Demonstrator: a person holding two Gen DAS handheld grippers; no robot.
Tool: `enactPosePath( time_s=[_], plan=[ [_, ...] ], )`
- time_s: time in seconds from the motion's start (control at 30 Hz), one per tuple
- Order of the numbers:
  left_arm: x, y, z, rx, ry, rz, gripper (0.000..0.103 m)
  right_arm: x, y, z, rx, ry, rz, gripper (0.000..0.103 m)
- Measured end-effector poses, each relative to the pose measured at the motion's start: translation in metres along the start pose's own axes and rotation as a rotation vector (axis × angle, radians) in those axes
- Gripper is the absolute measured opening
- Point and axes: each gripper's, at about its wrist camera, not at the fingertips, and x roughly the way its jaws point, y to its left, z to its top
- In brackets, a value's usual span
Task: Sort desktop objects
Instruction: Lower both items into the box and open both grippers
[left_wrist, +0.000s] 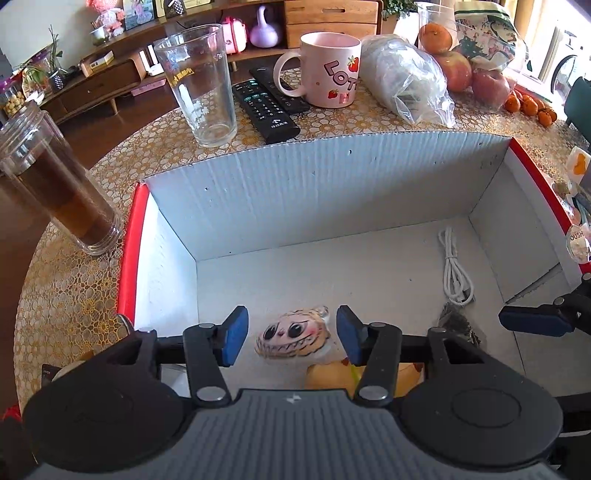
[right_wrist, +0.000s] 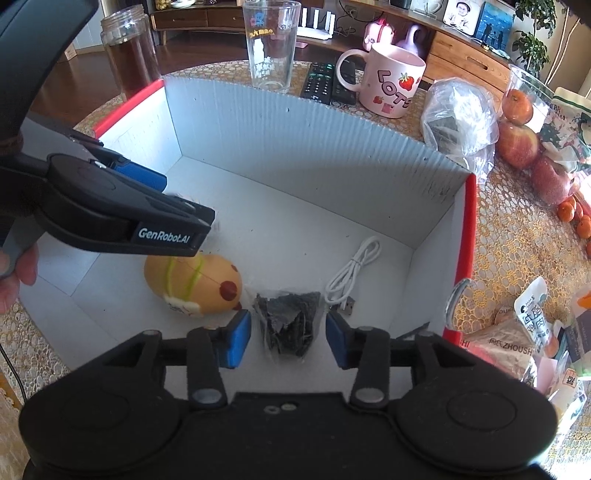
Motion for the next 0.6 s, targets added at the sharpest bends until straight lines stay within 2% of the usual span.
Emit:
enactPosePath(
  time_s=[0.07, 0.6],
  plan=[
    [-0.006, 0.000, 0.000, -0.008, -0.015, 0.004, 0.064, -0.005, 0.000, 0.000, 0.001, -0.009, 0.002, 0.048],
    [-0.062, -0.027, -0.011, 0.041, -0.060, 0.003, 0.064, -0.060, -0.004, -0.013, 0.001, -0.092, -0.007, 0.051]
  ],
)
